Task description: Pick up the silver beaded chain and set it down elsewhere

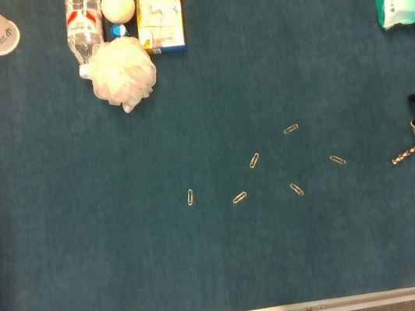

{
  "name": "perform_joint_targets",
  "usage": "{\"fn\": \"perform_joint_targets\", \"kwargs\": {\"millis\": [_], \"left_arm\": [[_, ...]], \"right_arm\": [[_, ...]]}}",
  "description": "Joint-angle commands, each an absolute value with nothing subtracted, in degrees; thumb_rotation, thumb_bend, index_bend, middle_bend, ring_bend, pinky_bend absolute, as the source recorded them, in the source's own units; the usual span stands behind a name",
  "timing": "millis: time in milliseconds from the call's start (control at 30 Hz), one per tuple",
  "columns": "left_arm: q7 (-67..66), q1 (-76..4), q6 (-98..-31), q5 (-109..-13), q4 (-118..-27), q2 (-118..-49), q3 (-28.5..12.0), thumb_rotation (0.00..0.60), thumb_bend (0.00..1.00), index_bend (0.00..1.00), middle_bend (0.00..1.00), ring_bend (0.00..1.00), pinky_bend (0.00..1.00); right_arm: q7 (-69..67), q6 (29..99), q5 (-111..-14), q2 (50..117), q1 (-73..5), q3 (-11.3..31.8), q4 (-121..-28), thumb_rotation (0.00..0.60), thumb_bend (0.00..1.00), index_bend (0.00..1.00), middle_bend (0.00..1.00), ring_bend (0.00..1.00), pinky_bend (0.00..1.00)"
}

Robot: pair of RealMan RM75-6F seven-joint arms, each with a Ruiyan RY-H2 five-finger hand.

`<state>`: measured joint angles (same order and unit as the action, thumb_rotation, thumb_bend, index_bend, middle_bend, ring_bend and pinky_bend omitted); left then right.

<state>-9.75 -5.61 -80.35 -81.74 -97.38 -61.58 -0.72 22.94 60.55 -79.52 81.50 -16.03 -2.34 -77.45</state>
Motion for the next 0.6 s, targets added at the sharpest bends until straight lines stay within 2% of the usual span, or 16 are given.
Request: {"fn": "perform_joint_targets", "kwargs": {"millis": [33,600], "left_arm": [[-9.74,-5.59,-80.40,-81.73,-97.40,-61.58,-0.73,0.600,0.15,0.39,0.29,0.15,0.30],[-9.68,-5.55,-80.43,-81.77,-97.67,-61.37,-0.67,0.600,0.15,0.39,0.29,0.15,0.31]], "right_arm": [[22.93,60.55,-79.42,81.64,-16.06,-2.37,-77.32,0.600,0.29,0.52,0.14,0.01,0.08],[23.58,60.42,-78.79,82.63,-16.42,-2.45,-76.62,0.600,0.29,0.53,0.14,0.01,0.08]]}}
